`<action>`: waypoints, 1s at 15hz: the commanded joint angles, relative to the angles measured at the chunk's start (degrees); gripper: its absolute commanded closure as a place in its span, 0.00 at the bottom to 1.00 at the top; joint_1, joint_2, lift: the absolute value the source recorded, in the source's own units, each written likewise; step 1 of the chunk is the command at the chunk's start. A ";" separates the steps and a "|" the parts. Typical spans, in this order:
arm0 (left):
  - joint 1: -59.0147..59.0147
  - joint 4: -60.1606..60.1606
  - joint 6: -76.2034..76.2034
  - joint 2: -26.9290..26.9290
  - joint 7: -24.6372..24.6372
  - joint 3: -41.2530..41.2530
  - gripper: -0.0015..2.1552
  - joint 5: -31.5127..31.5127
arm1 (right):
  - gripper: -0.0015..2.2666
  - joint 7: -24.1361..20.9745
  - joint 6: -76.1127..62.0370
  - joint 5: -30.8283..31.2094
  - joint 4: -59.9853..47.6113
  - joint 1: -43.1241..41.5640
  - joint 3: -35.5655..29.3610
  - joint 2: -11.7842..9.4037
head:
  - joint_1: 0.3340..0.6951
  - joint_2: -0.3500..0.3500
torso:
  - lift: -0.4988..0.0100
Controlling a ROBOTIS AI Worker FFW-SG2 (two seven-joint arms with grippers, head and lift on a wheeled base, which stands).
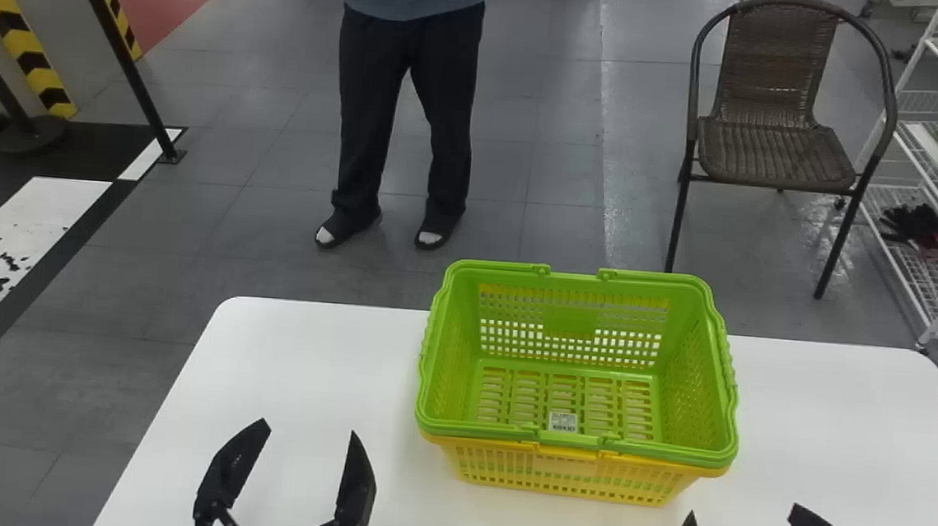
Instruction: Grasp handle with right gripper to insert into left gripper then lift and swing left to center
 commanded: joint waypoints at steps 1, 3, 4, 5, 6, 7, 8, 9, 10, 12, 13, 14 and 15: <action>0.26 -0.06 0.22 0.10 0.01 0.09 0.04 -0.17 | 0.04 0.00 -0.15 0.08 -0.09 0.29 0.11 0.00 | 1.00 0.72 | 0.98; 0.61 -0.33 0.22 0.10 0.01 0.26 0.04 -0.61 | 0.04 0.00 -0.15 0.08 -0.18 0.47 0.11 0.00 | 1.00 0.72 | 0.98; 0.70 -0.33 0.57 0.10 0.01 0.26 0.04 -0.61 | 0.04 -0.09 -0.33 0.08 -0.27 0.56 0.11 0.00 | 1.00 0.73 | 0.98; 0.70 -0.33 0.75 0.10 0.01 0.26 0.04 -0.61 | 0.04 -0.09 -0.50 0.08 -0.44 0.64 0.19 0.00 | 1.00 0.73 | 0.98; 0.70 -0.33 0.75 0.10 0.01 0.26 0.04 -0.61 | 0.04 -0.18 -0.85 0.08 -0.53 0.82 0.28 0.00 | 1.00 0.73 | 0.98; 0.79 -0.33 0.75 0.10 0.01 0.26 0.04 -0.61 | 0.04 -0.18 -1.56 0.08 -0.62 0.91 0.28 0.00 | 1.00 0.73 | 0.98; 0.79 -0.33 0.75 0.10 0.01 0.26 0.04 -0.61 | 0.04 -0.18 -1.73 0.08 -0.71 0.91 0.37 0.00 | 1.00 0.73 | 0.98; 0.79 -0.41 0.75 0.10 0.01 0.26 0.04 -0.61 | 0.04 -0.18 -1.73 0.08 -0.71 0.99 0.37 0.00 | 1.00 0.73 | 0.98; 0.79 -0.33 0.75 0.10 0.01 0.35 0.04 -0.61 | 0.04 -0.18 -1.73 0.08 -0.62 0.99 0.37 0.00 | 1.00 0.73 | 0.98; 0.79 -0.41 0.75 0.10 0.01 0.35 0.04 -0.61 | 0.04 -0.18 -1.73 0.08 -0.62 0.91 0.28 0.00 | 1.00 0.74 | 0.98; 0.79 -0.41 0.75 0.10 0.01 0.35 0.04 -0.61 | 0.04 -0.18 -1.73 0.08 -0.62 0.99 0.28 0.00 | 1.00 0.74 | 0.98; 0.70 -0.41 0.75 0.10 0.01 0.44 0.04 -0.61 | 0.04 -0.18 -1.73 0.08 -0.62 0.99 0.28 0.09 | 1.00 0.74 | 0.98; 0.61 -0.77 0.75 0.19 -0.26 0.61 0.04 -0.61 | 0.04 -0.18 -1.73 0.08 -0.62 0.99 0.28 0.09 | 1.00 0.74 | 0.98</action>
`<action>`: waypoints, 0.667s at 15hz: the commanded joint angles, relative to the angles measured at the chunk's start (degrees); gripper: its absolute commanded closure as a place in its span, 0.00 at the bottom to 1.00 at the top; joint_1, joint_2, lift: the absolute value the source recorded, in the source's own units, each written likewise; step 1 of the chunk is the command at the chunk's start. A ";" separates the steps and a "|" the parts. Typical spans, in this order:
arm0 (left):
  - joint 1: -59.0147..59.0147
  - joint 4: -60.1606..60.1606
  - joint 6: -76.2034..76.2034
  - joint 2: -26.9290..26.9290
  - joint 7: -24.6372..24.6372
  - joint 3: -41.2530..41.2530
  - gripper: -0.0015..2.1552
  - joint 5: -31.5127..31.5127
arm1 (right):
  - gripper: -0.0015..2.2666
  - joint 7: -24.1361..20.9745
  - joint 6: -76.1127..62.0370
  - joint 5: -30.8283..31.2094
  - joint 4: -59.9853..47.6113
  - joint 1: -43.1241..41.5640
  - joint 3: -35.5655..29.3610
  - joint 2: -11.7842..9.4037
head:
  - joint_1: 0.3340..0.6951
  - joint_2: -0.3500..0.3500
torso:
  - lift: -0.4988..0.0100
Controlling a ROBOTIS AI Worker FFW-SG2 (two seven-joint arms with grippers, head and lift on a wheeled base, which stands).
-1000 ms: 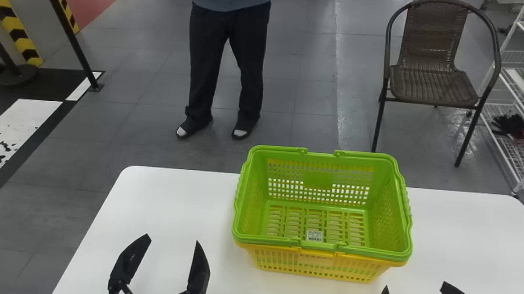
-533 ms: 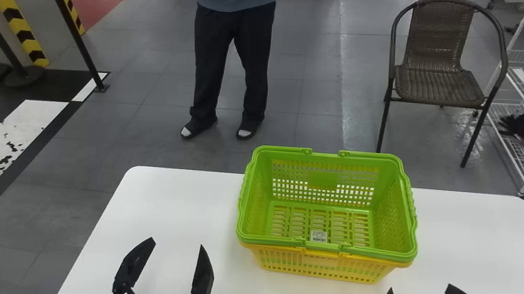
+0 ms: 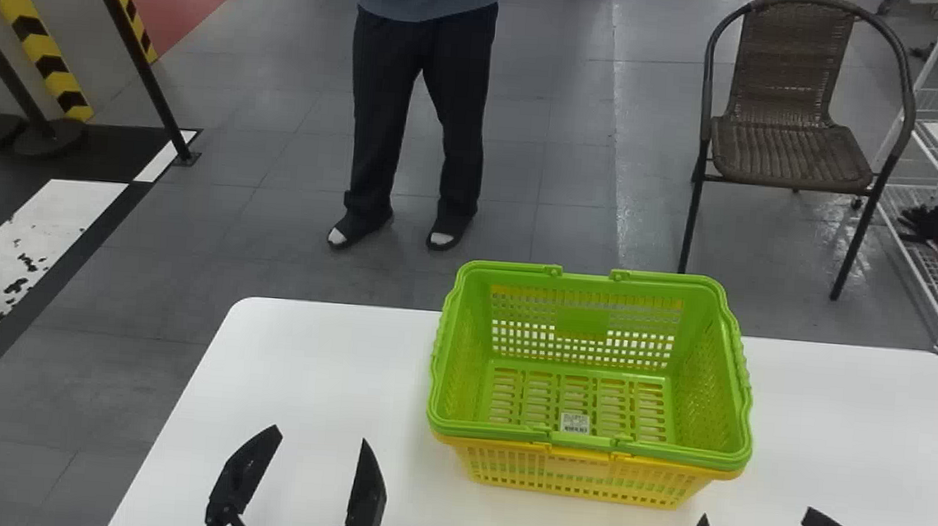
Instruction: Grasp handle with right gripper to insert into left gripper then lift and swing left to center
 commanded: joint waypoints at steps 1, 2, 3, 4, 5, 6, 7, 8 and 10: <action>-0.21 -1.15 0.17 0.17 -0.86 0.56 0.05 0.00 | 0.04 0.00 0.00 0.00 0.02 0.01 0.00 0.05 | 1.00 0.74 | 0.98; -0.47 -1.85 0.53 0.17 -1.30 0.73 0.05 0.00 | 0.04 0.00 0.00 0.00 0.02 0.01 0.00 0.05 | 1.00 0.74 | 0.98; -0.73 -2.55 2.28 0.17 -1.65 0.91 0.07 -0.09 | 0.04 0.00 0.00 0.00 0.11 0.01 0.00 0.05 | 1.00 0.74 | 0.98; -1.26 -3.52 4.39 0.17 -2.00 1.17 0.07 -0.35 | 0.04 0.00 0.00 0.00 0.20 0.01 0.00 0.05 | 1.00 0.73 | 0.98; -2.05 -4.49 6.68 0.17 -2.35 1.52 0.07 -0.35 | 0.05 0.00 0.00 0.00 0.28 0.01 0.00 0.05 | 1.00 0.73 | 0.98; -2.84 -5.45 9.49 0.26 -3.05 1.87 0.07 -0.35 | 0.05 0.00 0.00 0.00 0.28 0.09 0.00 0.05 | 1.00 0.73 | 0.98; -3.55 -6.42 12.30 0.26 -4.46 2.23 0.07 -0.35 | 0.05 0.00 0.00 0.00 0.28 0.18 0.00 -0.04 | 1.00 0.73 | 0.98; -4.60 -7.30 15.47 0.26 -5.78 2.49 0.07 -0.17 | 0.05 0.00 0.00 0.00 0.28 0.18 0.00 -0.04 | 1.00 0.73 | 0.98; -6.89 -9.32 22.85 0.34 -8.94 3.37 0.07 0.18 | 0.05 0.00 -0.18 0.00 0.20 0.18 0.00 -0.04 | 1.00 0.72 | 0.98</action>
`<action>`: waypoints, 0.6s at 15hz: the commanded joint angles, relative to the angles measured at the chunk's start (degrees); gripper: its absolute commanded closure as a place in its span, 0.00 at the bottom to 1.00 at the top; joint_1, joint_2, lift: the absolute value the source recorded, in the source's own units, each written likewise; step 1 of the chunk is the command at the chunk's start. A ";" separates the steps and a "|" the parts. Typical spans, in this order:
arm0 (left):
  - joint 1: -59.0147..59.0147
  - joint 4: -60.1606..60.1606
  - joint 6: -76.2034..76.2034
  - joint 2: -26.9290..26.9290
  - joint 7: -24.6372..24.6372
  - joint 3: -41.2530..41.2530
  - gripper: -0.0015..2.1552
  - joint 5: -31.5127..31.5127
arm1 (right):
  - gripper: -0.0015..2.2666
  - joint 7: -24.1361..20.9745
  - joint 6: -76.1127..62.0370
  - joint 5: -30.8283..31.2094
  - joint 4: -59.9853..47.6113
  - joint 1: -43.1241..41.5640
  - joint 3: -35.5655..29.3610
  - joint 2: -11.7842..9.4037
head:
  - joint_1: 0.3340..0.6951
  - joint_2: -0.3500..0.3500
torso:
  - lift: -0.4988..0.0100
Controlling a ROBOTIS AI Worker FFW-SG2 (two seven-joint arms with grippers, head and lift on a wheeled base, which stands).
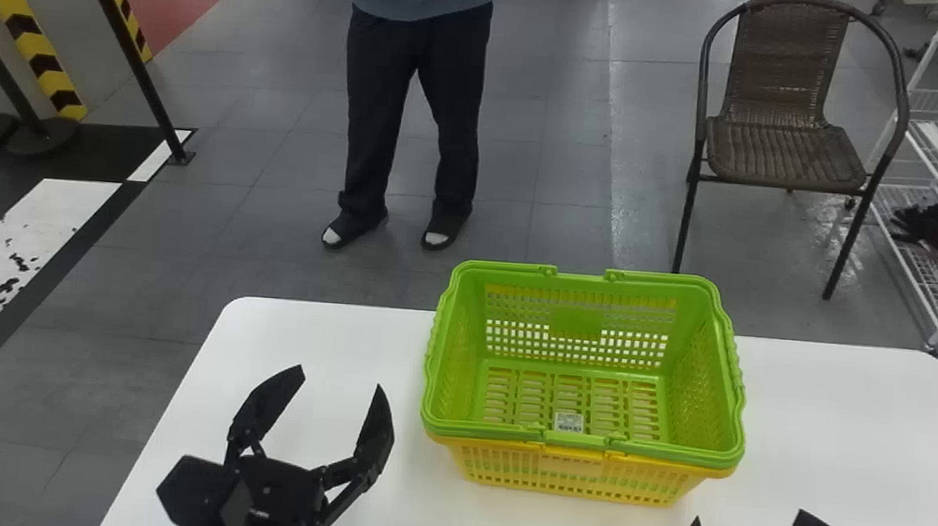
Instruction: Grasp handle with right gripper to insert into left gripper then lift and swing left to center
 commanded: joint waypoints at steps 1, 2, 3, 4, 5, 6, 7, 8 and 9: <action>-2.76 -1.77 7.08 0.04 -1.62 0.76 0.07 0.60 | 0.05 0.00 -0.13 0.00 -0.08 0.09 0.00 0.08 | 1.00 0.71 | 0.98; -3.81 -2.21 9.54 0.04 -2.23 1.03 0.07 0.69 | 0.05 0.00 -0.13 0.00 -0.08 0.18 0.00 -0.01 | 1.00 0.70 | 0.98; -4.95 -2.83 13.23 0.04 -3.73 1.29 0.07 0.96 | 0.05 0.00 -0.31 0.00 -0.08 0.18 0.00 -0.01 | 1.00 0.70 | 0.98; -6.27 -3.97 17.98 0.04 -5.75 2.43 0.07 1.92 | 0.05 0.09 -0.13 0.00 -0.08 0.26 0.00 -0.01 | 1.00 0.70 | 0.98; -7.42 -4.76 22.02 0.04 -7.16 2.96 0.07 3.50 | 0.05 0.00 -0.31 0.09 -0.08 0.35 0.00 -0.01 | 1.00 0.69 | 0.98; -9.00 -5.11 26.42 0.04 -9.00 3.84 0.07 4.38 | 0.05 0.00 -0.13 0.18 -0.08 0.35 0.00 0.08 | 1.00 0.69 | 0.98; -10.49 -5.11 30.46 0.04 -10.14 4.28 0.07 4.82 | 0.05 0.00 -0.13 0.26 -0.08 0.35 0.00 0.08 | 1.00 0.69 | 0.98; -11.72 -5.11 33.10 0.21 -11.02 4.63 0.07 5.61 | 0.05 0.00 -0.13 0.35 -0.08 0.35 0.00 0.08 | 1.00 0.69 | 0.98; -13.04 -5.11 36.09 0.21 -12.61 5.51 0.07 6.67 | 0.05 0.09 -0.13 0.44 -0.08 0.35 0.09 0.08 | 1.00 0.69 | 0.98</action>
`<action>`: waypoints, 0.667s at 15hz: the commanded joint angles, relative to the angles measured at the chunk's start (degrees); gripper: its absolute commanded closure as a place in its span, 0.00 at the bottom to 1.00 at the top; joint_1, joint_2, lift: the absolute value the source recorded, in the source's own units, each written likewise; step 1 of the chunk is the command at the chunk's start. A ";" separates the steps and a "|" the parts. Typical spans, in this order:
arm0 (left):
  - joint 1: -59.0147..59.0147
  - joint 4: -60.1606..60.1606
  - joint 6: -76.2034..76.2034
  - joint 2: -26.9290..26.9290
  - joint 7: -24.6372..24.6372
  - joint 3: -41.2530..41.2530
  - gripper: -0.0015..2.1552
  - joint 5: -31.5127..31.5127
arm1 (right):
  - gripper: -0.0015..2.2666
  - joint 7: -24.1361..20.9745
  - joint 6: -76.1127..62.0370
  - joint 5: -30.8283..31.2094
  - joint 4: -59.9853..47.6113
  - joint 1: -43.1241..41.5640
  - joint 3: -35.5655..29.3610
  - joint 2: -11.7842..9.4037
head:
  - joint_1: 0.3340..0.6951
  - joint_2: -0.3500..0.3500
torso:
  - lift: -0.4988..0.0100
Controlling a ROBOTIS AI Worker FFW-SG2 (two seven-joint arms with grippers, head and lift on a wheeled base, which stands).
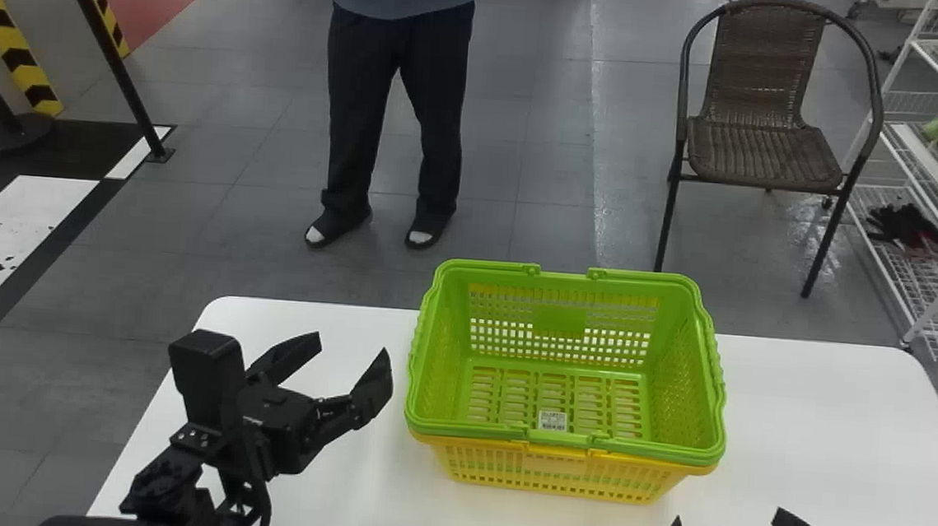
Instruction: Grasp handle with right gripper to insert into left gripper then lift and swing left to center
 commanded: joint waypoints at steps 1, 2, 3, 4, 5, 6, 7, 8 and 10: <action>-3.17 -0.03 6.75 0.16 -1.44 1.35 0.07 2.77 | 0.05 0.04 0.01 0.29 0.00 0.01 0.07 0.09 | 1.00 0.69 | 0.98; -4.57 -0.03 9.39 0.34 -2.23 1.88 0.06 3.73 | 0.05 0.04 0.19 0.38 0.00 0.01 0.07 0.09 | 1.00 0.69 | 0.98; -6.33 0.05 13.08 0.42 -3.37 2.50 0.06 3.91 | 0.05 0.04 0.36 0.56 0.00 0.01 0.16 0.18 | 1.00 0.69 | 0.98; -8.35 0.23 16.59 0.60 -4.25 2.85 0.06 5.14 | 0.05 0.04 0.54 0.73 0.00 -0.08 0.25 0.27 | 1.00 0.69 | 0.98; -9.94 0.41 19.76 0.86 -4.96 3.29 0.06 6.11 | 0.05 0.04 0.71 1.00 0.09 -0.08 0.25 0.35 | 1.00 0.69 | 0.98; -11.69 0.84 23.10 1.21 -6.01 3.55 0.06 6.99 | 0.05 0.04 0.71 1.17 0.09 -0.08 0.34 0.35 | 1.00 0.68 | 0.98; -13.36 1.37 26.61 1.39 -6.54 3.55 0.06 7.87 | 0.05 0.04 0.71 1.17 0.09 0.01 0.34 0.35 | 1.00 0.68 | 0.98; -14.77 2.34 28.72 1.39 -7.07 3.55 0.06 8.48 | 0.05 -0.05 0.71 1.17 0.09 0.01 0.34 0.35 | 1.00 0.67 | 0.98; -18.20 6.12 30.30 1.39 -8.12 3.37 0.06 9.36 | 0.05 0.04 0.71 1.17 0.09 -0.08 0.25 0.35 | 1.00 0.66 | 0.98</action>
